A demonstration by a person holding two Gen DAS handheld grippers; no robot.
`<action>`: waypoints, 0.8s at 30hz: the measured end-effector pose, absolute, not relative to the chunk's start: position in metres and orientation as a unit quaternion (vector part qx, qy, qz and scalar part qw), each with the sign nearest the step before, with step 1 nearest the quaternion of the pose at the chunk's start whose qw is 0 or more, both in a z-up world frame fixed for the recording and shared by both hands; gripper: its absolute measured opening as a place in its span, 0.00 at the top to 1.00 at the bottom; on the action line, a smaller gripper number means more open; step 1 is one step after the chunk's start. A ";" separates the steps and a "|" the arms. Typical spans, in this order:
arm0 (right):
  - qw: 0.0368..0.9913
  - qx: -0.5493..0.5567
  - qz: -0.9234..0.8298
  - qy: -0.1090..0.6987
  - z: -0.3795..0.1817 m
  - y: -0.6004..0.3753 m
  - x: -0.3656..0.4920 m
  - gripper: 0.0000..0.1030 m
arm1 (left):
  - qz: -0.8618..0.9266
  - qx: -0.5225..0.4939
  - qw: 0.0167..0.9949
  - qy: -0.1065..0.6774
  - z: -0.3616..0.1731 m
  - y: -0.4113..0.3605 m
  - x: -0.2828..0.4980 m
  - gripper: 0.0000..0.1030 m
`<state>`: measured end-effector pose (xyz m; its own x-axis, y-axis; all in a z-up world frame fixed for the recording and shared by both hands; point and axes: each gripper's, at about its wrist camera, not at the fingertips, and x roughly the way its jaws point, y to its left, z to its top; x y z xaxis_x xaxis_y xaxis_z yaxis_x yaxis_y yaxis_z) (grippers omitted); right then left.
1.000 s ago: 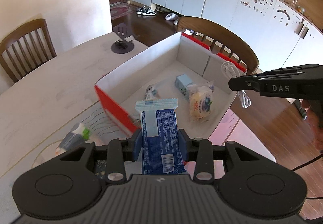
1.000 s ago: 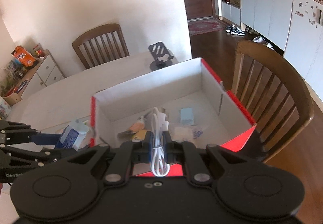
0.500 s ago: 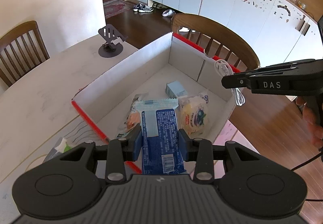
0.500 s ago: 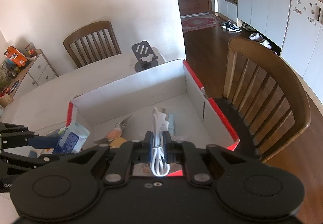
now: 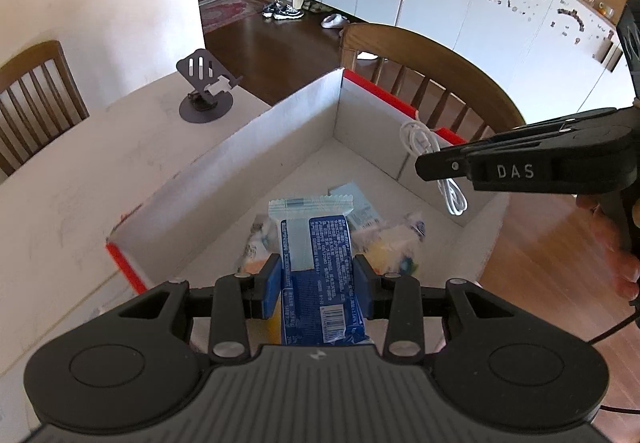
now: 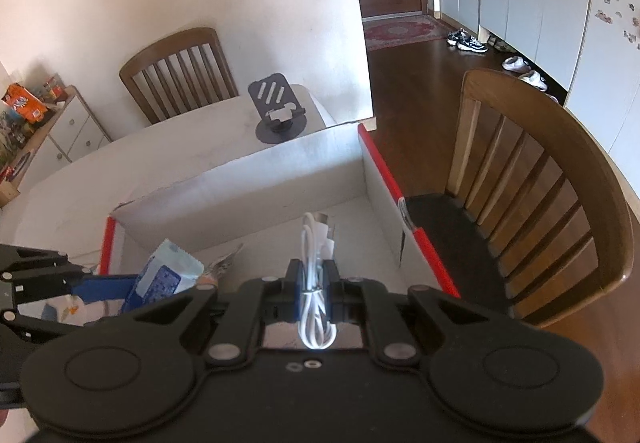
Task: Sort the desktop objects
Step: 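Lower the snack bar into the shoebox with left tool while right tool lowers the cable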
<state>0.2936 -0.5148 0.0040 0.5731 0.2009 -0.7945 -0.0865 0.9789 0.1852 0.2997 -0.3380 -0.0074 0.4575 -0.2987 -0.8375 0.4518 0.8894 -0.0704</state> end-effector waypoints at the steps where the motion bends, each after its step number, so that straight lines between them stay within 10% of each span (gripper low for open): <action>1: 0.884 0.061 0.082 0.457 0.002 -0.515 0.296 0.91 | -0.221 0.081 0.850 0.472 -0.009 -0.340 0.303 0.65; 24: 0.864 0.023 0.063 0.498 -0.046 -0.511 0.335 0.91 | -0.225 0.143 0.835 0.481 -0.046 -0.374 0.349 0.65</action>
<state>0.3345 -0.5113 -0.0463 0.4956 0.1324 -0.8584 -0.0869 0.9909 0.1026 0.3491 -0.3738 -0.0463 0.4362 -0.2384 -0.8677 0.5126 0.8584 0.0219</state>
